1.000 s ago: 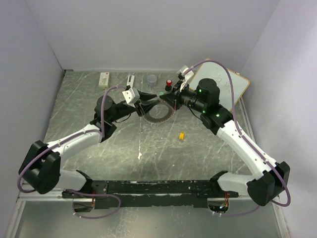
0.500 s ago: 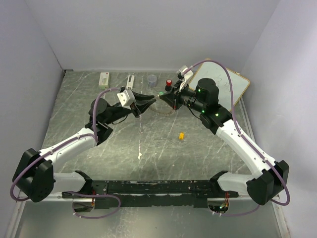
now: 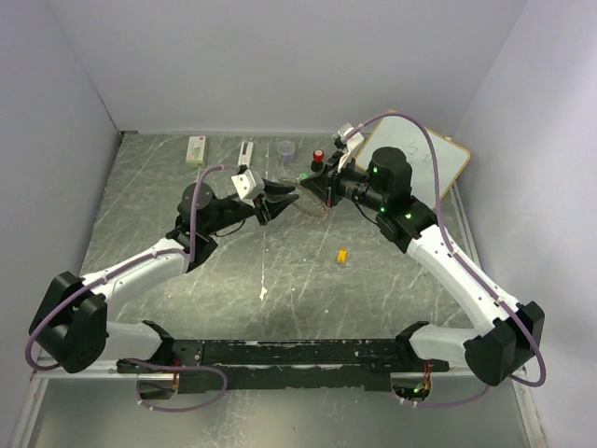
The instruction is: Put the keys on the keyring
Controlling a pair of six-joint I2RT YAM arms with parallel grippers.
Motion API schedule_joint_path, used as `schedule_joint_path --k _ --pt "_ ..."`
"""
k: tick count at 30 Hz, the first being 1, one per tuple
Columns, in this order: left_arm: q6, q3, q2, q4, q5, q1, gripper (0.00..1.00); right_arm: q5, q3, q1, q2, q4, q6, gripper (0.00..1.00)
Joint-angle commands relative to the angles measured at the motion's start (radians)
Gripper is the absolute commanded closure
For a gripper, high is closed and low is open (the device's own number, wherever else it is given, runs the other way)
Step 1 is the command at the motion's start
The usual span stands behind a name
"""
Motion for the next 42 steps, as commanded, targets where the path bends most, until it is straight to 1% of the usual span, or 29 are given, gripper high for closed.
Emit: schedule_joint_path --k 1,7,15,34,39,40,42 --pt "0.016 0.048 0.030 -0.009 -0.007 -0.008 0.64 -0.015 0.038 -0.001 0.001 0.051 0.005 1.00" --pt "0.007 0.060 0.059 0.017 -0.018 -0.008 0.62 -0.020 0.033 -0.001 0.000 0.049 0.004 1.00" --pt "-0.001 0.049 0.047 0.047 -0.042 -0.008 0.61 -0.027 0.028 -0.001 0.000 0.044 0.001 1.00" --pt "-0.006 0.079 0.064 0.070 -0.020 -0.008 0.62 -0.040 0.018 0.003 0.003 0.042 0.001 1.00" --pt "-0.009 0.089 0.074 0.077 -0.013 -0.010 0.68 -0.040 0.013 0.004 0.003 0.042 0.000 1.00" --pt "-0.010 0.090 0.077 0.079 -0.013 -0.010 0.72 -0.040 0.012 0.005 0.003 0.043 0.002 1.00" --pt "-0.010 0.096 0.079 0.077 -0.009 -0.009 0.85 -0.038 0.011 0.005 0.001 0.042 0.001 1.00"
